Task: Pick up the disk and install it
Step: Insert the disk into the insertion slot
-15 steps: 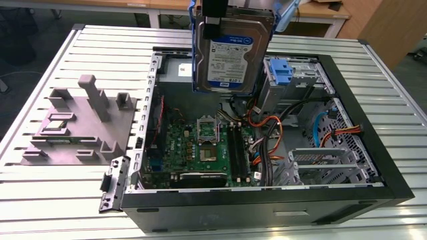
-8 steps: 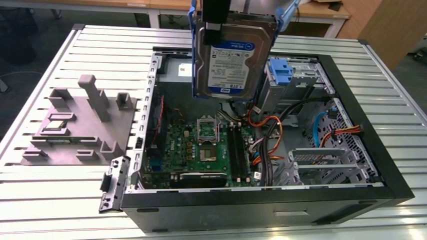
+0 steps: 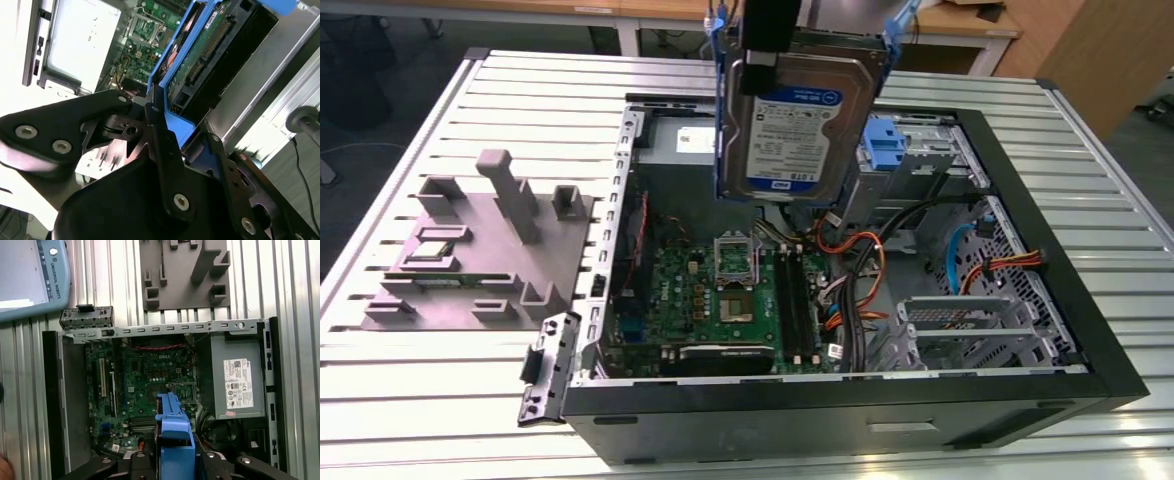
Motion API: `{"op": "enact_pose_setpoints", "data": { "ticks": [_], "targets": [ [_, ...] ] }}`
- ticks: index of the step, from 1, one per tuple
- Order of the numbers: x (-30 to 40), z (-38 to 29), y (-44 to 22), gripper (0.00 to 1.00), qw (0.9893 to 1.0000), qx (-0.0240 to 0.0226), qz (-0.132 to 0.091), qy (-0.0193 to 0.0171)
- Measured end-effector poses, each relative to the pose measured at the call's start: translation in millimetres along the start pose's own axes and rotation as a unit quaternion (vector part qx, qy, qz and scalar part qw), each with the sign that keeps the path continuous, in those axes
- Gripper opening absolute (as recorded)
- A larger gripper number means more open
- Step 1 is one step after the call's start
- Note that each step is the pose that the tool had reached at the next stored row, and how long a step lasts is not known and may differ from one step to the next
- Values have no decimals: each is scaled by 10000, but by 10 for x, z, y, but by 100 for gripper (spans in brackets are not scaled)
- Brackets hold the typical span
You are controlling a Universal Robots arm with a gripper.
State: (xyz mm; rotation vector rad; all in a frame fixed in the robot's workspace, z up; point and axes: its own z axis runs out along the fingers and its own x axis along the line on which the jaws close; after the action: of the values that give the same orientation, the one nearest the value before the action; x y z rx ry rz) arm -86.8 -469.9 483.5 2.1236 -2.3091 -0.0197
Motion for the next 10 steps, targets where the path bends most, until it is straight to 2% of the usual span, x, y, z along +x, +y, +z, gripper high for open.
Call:
{"op": "enact_pose_setpoints", "data": {
  "ticks": [5, 10],
  "targets": [
    [-9, 4, -115, 36, 10000, 3, 0, 0],
    [-10, 4, -123, 36, 10000, 3, 0, 0]
  ]
}}
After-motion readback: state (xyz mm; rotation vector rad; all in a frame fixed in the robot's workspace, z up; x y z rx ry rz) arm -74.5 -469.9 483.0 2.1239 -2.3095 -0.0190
